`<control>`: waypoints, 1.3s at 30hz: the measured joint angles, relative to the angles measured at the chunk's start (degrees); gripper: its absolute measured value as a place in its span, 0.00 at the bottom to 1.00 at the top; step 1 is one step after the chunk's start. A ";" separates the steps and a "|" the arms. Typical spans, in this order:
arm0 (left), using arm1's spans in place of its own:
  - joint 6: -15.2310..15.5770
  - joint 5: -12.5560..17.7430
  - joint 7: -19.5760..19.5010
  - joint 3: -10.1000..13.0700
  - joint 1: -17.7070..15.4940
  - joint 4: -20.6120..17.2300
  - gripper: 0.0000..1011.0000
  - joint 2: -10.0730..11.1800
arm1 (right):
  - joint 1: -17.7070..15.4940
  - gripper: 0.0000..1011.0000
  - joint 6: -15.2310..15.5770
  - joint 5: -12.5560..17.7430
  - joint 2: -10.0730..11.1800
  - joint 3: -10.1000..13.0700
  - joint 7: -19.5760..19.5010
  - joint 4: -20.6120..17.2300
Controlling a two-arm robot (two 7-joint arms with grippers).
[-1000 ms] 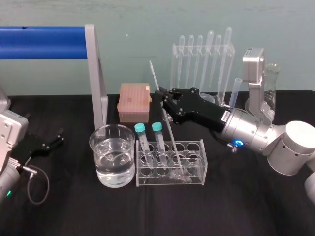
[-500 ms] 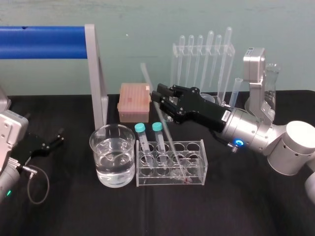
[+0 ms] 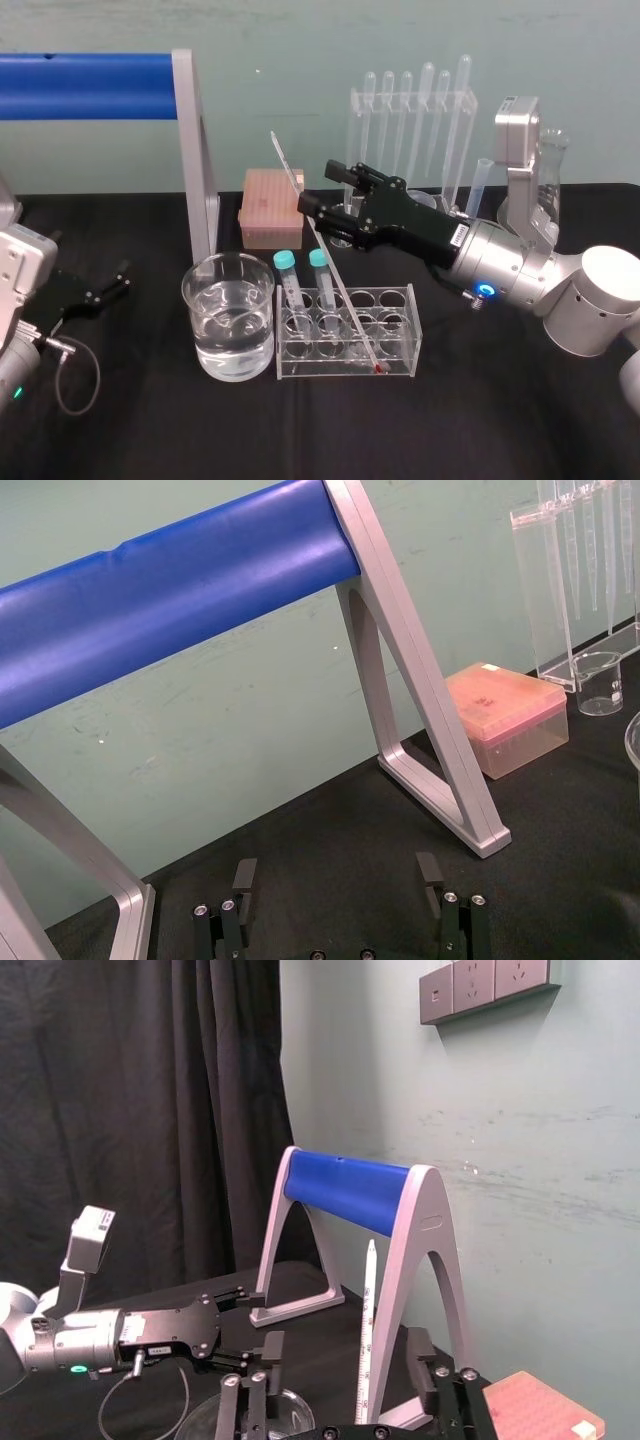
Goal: Hold the thermometer with one hand and immerse one end into the beaker, then reinsert it into the test tube rack.
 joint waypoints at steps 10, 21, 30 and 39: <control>0.00 0.00 0.00 0.00 0.00 0.00 1.00 0.00 | -1.94 0.99 -0.35 1.56 -0.39 7.01 -9.74 -2.07; 0.00 0.00 0.00 0.00 0.00 0.00 1.00 0.00 | -9.25 0.99 7.76 -4.49 1.98 11.39 -27.82 -3.39; 0.00 0.00 0.00 0.00 0.00 0.00 1.00 0.00 | -11.30 0.99 11.46 -6.23 1.73 11.31 -30.22 -2.44; 0.00 0.00 0.00 0.00 0.00 0.00 1.00 0.00 | -11.17 0.99 11.12 -6.07 1.75 11.35 -30.19 -2.57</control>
